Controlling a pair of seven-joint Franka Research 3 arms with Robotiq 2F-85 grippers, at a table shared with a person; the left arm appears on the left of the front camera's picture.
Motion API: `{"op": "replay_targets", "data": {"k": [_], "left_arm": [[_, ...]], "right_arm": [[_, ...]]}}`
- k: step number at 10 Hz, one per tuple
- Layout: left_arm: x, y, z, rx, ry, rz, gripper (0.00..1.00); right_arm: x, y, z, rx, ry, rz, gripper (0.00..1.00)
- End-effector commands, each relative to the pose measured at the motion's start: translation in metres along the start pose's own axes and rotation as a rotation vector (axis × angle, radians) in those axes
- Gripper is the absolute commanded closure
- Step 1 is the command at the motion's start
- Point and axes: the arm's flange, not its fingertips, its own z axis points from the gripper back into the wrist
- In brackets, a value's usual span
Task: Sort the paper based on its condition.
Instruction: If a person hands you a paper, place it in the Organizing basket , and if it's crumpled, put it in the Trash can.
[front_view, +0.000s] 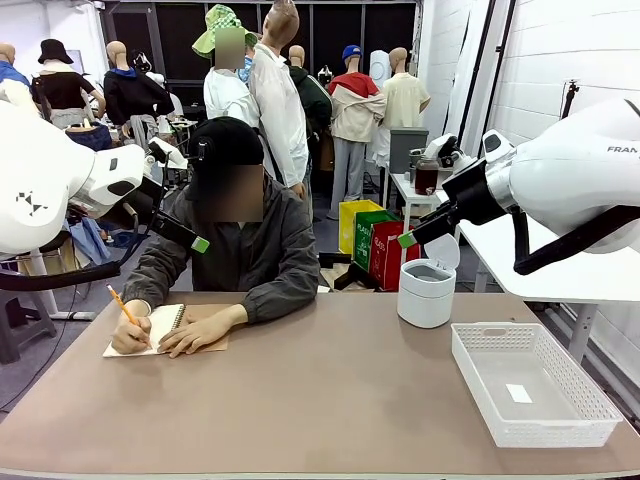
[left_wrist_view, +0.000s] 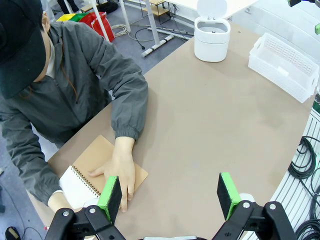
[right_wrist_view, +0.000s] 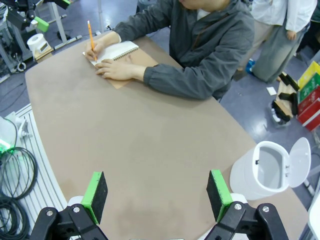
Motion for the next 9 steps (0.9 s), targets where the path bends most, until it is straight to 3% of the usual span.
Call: {"op": "replay_targets", "data": {"k": [1, 9], "left_arm": [[0.0003, 0.0007, 0.0012, -0.006, 0.005, 0.003, 0.0], [0.0003, 0.0007, 0.0012, -0.006, 0.005, 0.003, 0.0]], "right_arm": [[-0.0007, -0.0001, 0.0005, 0.009, 0.001, -0.002, 0.0], [-0.0007, -0.0001, 0.0005, 0.009, 0.001, -0.002, 0.0]]}}
